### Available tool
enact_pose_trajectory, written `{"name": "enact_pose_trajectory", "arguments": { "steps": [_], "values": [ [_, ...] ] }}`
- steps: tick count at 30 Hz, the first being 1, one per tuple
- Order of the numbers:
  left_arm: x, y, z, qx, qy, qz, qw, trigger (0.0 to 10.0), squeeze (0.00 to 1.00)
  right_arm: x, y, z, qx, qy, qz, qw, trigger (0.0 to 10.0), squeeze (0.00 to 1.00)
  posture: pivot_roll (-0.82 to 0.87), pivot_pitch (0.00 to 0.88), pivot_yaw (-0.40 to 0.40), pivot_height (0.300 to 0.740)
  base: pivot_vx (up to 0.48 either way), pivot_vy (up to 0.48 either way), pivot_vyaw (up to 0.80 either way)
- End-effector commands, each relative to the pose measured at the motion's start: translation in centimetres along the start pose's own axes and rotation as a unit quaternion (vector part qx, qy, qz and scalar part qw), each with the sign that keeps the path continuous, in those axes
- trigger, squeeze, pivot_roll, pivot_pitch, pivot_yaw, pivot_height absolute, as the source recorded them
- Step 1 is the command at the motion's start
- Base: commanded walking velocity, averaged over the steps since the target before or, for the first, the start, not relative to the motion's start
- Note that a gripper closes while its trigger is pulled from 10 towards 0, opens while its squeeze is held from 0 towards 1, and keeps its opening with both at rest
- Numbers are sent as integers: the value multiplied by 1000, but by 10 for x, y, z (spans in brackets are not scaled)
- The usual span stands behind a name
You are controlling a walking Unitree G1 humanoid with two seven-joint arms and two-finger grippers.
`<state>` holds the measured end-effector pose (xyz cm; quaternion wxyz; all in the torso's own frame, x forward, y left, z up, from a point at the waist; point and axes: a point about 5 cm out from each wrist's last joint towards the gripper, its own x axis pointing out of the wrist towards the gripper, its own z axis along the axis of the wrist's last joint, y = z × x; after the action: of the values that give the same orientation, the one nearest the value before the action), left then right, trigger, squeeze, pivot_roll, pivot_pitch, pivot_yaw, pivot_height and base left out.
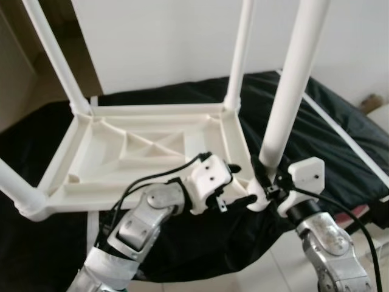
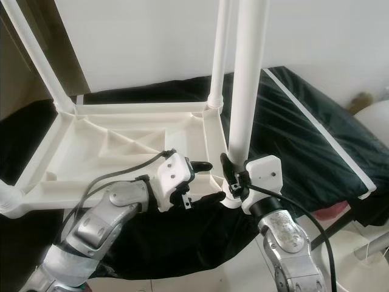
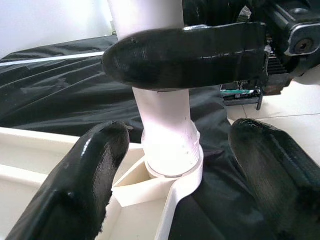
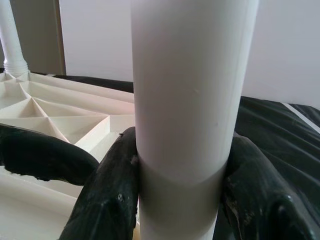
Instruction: Building children table
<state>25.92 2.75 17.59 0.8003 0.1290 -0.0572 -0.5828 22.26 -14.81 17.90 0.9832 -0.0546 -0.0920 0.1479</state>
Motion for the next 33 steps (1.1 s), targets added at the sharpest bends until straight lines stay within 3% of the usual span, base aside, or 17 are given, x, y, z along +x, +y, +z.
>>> {"name": "enact_pose_trajectory", "arguments": {
  "steps": [1, 5, 15, 17, 23, 24, 26, 29, 31, 33],
  "values": [
    [0, 0, 1, -3, -1, -13, 1000, 10000, 0, -4, 0, -18, 18, 45, 7, 999, 10000, 0, -67, 42, 20, 740, 0, 0, 0],
    [0, -1, 2, -3, -3, -13, 1000, 10000, 0, -15, -5, -25, 68, 36, 38, 996, 10000, 0, -65, 44, 19, 740, 0, 0, 0],
    [0, 0, 2, -3, -3, -14, 1000, 10000, 0, -17, -12, -28, 52, 24, 33, 998, 10000, 0, -64, 46, 20, 740, 0, 0, 0],
    [-1, -1, 2, -3, -3, -17, 1000, 10000, 0, -14, -11, -36, 43, 55, 36, 997, 10000, 0, -63, 49, 28, 740, 0, 0, 0],
    [-1, -1, 2, -4, -3, -18, 1000, 10000, 0, -13, -11, -38, 52, 62, 33, 996, 10000, 0, -63, 46, 30, 740, 0, 0, 0],
    [-1, -2, 3, -3, -2, -20, 1000, 10000, 0, -9, -13, -41, 91, 86, 26, 992, 10000, 0, -61, 46, 31, 740, 0, 0, 0],
    [-1, -2, 3, -3, -2, -20, 1000, 10000, 0, -9, -13, -41, 91, 86, 26, 992, 10000, 0, -61, 46, 31, 740, 0, 0, 0],
    [-1, -2, 3, -1, -1, -23, 1000, 10000, 0, -5, -18, -48, 131, 133, 12, 982, 10000, 0, -61, 42, 35, 740, 0, 0, 0],
    [-1, -2, 3, -1, -1, -23, 1000, 10000, 0, -5, -18, -48, 131, 133, 12, 982, 10000, 0, -61, 42, 35, 740, 0, 0, 0],
    [-1, -2, 3, 1, -1, -24, 1000, 10000, 0, -4, -24, -55, 161, 156, -9, 974, 10000, 0, -60, 40, 36, 740, 0, 0, 0]
  ]
}}
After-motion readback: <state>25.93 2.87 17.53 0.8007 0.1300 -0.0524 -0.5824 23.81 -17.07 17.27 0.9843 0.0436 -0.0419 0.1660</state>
